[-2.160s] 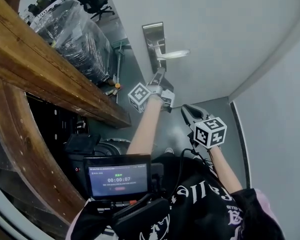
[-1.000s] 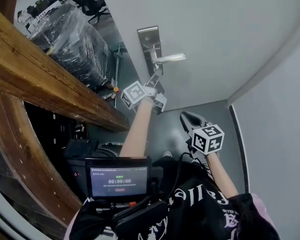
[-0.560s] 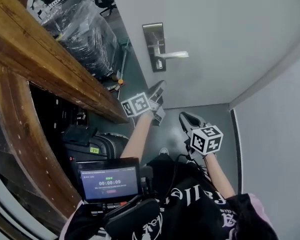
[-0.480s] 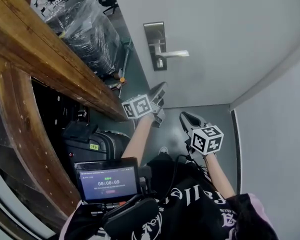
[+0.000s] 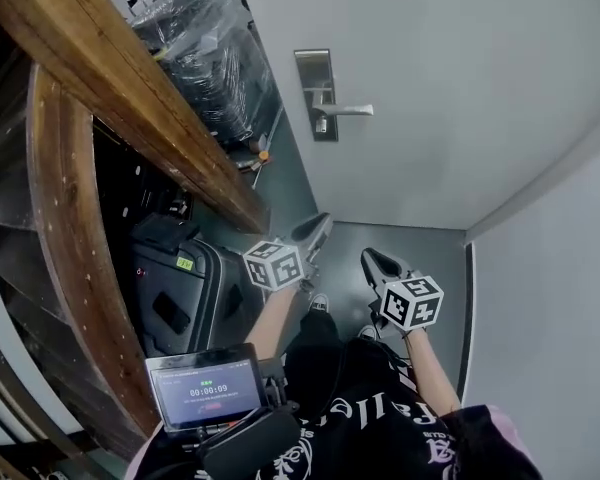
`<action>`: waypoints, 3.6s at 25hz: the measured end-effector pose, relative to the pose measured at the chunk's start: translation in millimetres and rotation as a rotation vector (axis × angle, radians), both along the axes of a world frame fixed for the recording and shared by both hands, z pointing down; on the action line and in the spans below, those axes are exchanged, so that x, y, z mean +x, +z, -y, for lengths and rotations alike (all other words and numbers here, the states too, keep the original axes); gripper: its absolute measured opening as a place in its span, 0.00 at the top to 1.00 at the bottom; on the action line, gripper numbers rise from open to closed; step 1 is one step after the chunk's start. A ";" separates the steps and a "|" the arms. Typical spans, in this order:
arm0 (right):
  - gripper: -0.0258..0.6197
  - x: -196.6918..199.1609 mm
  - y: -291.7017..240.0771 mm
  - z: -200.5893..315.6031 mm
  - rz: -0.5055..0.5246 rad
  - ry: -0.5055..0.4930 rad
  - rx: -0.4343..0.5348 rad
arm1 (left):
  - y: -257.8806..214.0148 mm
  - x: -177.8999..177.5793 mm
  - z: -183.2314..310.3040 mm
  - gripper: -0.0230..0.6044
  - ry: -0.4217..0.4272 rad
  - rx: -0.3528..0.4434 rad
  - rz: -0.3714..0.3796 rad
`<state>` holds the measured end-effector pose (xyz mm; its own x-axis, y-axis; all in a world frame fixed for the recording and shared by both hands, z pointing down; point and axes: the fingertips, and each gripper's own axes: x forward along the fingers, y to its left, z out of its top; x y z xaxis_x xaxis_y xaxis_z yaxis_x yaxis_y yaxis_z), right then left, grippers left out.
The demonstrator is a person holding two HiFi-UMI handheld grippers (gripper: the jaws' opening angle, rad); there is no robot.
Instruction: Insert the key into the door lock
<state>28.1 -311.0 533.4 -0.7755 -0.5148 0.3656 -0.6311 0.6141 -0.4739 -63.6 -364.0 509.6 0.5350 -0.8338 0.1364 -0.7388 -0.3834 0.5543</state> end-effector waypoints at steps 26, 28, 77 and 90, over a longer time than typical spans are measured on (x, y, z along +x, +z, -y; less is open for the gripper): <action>0.91 -56.0 22.1 -157.4 0.013 -0.045 -0.046 | 8.5 -27.1 -223.6 0.96 0.116 -0.017 0.142; 0.91 -72.1 21.7 -176.9 0.018 -0.029 -0.040 | 13.0 -40.1 -245.1 0.96 0.134 -0.020 0.121; 0.91 32.4 4.7 -487.6 0.099 -0.084 -0.004 | 13.1 86.2 -562.7 0.96 0.144 0.007 0.075; 0.91 46.8 -3.4 -513.9 0.143 -0.070 -0.003 | 15.6 75.9 -601.3 0.96 0.074 -0.022 0.123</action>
<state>74.8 202.9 530.0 -0.8537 -0.4563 0.2509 -0.5128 0.6526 -0.5578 12.3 237.3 525.2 0.5733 -0.7887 0.2222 -0.7716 -0.4283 0.4703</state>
